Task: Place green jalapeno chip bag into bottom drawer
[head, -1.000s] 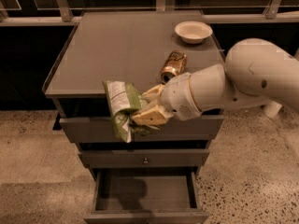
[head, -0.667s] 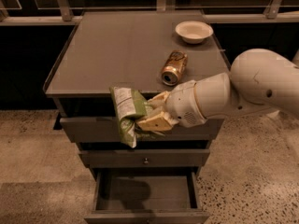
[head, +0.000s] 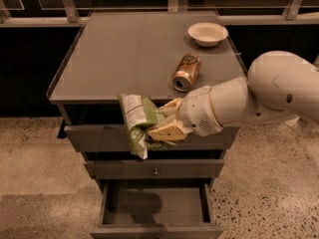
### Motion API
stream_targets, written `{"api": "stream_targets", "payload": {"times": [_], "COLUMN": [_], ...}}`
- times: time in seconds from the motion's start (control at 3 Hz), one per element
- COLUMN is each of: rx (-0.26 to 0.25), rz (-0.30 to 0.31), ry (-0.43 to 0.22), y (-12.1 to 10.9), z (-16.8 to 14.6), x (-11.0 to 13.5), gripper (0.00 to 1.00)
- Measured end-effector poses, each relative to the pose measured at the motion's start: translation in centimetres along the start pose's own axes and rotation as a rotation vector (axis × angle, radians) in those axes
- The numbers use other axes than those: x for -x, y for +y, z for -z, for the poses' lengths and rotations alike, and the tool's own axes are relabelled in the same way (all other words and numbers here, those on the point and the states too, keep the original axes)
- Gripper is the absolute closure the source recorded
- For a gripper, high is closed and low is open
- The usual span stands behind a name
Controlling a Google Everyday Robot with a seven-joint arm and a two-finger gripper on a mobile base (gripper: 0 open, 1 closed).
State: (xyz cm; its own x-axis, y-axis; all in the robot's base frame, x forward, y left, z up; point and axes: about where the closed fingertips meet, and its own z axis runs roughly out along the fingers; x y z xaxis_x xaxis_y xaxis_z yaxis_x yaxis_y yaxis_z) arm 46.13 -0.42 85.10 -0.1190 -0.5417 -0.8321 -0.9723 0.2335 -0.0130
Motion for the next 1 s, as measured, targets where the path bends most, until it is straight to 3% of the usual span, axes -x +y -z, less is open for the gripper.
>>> {"api": "stream_targets", "payload": {"times": [0.33, 0.67, 1.0], "rx": [0.008, 0.033, 0.04], "rz": [-0.014, -0.016, -0.057], "ry": [-0.04, -0.121, -0.222], "y": [1.9, 3.6, 4.4], "z": [0.9, 1.9, 1.5], "x": [-2.0, -6.0, -10.8], "gripper": [1.0, 1.0, 1.0]}}
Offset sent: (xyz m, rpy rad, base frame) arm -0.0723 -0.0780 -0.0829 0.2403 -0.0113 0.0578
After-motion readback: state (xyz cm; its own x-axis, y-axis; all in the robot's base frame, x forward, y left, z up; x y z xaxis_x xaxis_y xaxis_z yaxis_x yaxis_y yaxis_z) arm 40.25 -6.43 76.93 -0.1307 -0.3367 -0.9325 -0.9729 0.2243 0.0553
